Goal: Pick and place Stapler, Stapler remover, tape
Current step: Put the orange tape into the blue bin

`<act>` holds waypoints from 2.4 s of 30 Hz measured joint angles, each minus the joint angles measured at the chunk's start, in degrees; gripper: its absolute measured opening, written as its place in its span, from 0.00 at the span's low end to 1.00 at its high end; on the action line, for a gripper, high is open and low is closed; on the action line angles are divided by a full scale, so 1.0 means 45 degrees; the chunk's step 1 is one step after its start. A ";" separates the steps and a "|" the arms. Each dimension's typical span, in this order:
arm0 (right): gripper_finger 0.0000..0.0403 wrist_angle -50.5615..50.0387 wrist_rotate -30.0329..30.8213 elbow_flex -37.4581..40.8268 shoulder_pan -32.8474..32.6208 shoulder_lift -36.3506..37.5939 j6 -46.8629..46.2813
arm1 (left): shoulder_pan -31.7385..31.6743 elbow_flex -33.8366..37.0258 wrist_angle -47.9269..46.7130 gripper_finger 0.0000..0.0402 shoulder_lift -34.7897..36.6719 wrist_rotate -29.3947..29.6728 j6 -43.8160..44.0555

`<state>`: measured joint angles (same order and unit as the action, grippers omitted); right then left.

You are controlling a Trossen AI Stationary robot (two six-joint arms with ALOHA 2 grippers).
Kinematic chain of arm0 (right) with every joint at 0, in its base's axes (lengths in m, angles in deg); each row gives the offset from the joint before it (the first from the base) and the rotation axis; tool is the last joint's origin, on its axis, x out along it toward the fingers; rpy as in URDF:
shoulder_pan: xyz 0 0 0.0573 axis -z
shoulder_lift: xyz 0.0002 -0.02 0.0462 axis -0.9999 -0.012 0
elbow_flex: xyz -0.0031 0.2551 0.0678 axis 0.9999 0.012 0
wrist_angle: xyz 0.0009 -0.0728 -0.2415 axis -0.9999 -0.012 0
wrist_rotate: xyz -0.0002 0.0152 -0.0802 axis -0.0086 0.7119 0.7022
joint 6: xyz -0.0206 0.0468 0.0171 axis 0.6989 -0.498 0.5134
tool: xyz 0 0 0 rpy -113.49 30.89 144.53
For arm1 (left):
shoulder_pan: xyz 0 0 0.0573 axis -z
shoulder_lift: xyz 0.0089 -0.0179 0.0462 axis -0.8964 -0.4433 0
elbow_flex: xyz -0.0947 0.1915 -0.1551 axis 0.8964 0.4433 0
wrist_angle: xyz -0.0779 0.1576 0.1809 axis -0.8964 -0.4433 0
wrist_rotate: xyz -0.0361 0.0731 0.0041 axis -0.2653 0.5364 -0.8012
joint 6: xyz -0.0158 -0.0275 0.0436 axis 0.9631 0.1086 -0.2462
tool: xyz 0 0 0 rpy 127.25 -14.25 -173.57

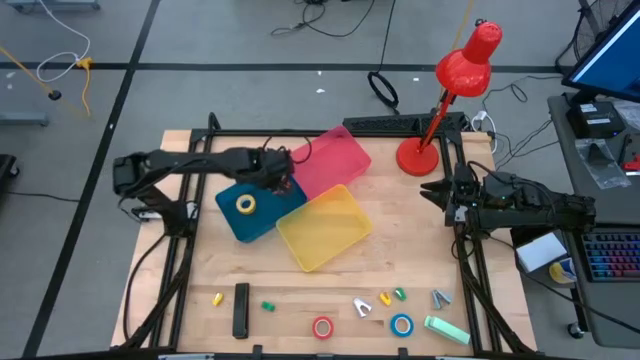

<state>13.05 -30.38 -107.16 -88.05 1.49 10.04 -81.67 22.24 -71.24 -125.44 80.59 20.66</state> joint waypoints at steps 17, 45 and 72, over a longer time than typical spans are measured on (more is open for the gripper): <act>0.25 0.0000 0.0005 0.0000 -0.0004 0.0000 0.0000 | -0.0949 0.0000 -0.2142 0.10 -0.1654 -0.0429 -0.2058; 0.25 0.0000 0.0001 0.0000 0.0000 -0.0005 -0.0005 | -0.0981 0.0505 -0.1739 0.20 -0.1653 0.0028 -0.2967; 0.25 0.0005 -0.0005 0.0000 -0.0004 -0.0005 -0.0136 | -0.0898 0.0505 -0.1371 0.21 -0.1649 -0.0622 -0.3101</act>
<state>13.07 -30.41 -107.17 -88.07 1.47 9.43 -85.71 24.51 -77.41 -132.86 77.80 6.71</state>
